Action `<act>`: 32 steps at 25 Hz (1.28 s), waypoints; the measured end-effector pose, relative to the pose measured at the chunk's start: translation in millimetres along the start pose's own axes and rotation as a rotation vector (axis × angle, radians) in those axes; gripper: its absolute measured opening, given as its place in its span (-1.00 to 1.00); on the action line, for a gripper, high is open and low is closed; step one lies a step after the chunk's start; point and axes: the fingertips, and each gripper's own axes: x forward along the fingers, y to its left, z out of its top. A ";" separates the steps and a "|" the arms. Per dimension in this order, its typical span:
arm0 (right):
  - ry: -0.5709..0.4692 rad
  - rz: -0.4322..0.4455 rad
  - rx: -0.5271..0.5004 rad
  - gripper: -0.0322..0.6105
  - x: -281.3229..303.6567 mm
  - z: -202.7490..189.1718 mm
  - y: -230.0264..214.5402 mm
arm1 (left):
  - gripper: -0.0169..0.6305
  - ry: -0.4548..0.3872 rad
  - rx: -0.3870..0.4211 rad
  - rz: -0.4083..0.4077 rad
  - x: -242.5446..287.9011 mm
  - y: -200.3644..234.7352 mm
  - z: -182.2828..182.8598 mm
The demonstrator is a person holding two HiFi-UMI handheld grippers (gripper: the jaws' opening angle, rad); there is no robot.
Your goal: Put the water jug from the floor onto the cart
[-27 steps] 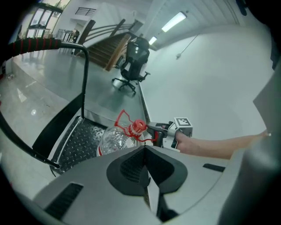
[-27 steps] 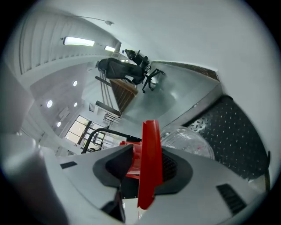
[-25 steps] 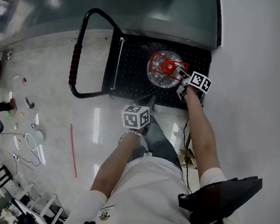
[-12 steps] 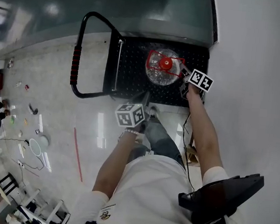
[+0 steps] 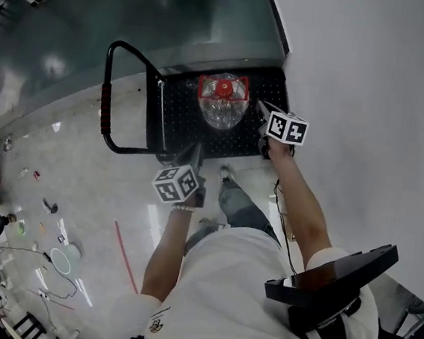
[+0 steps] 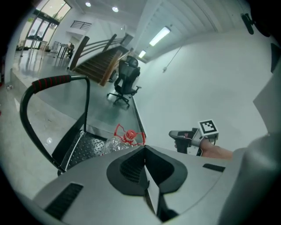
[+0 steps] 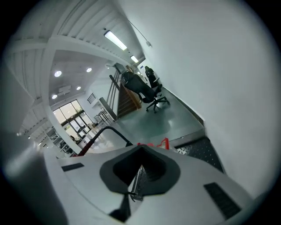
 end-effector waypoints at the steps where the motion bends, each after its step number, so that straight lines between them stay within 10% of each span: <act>1: -0.008 0.013 -0.005 -0.86 -18.8 -1.7 15.5 | -0.95 0.000 0.007 -0.004 -16.0 -6.2 -3.8; 17: -0.161 0.087 -0.011 -0.86 -229.7 -82.1 171.2 | -0.95 -0.042 0.149 -0.121 -205.8 -53.8 -58.4; 32: -0.205 0.097 -0.141 -0.86 -300.6 -81.6 201.7 | -0.94 -0.132 0.184 -0.101 -226.1 -112.5 -40.3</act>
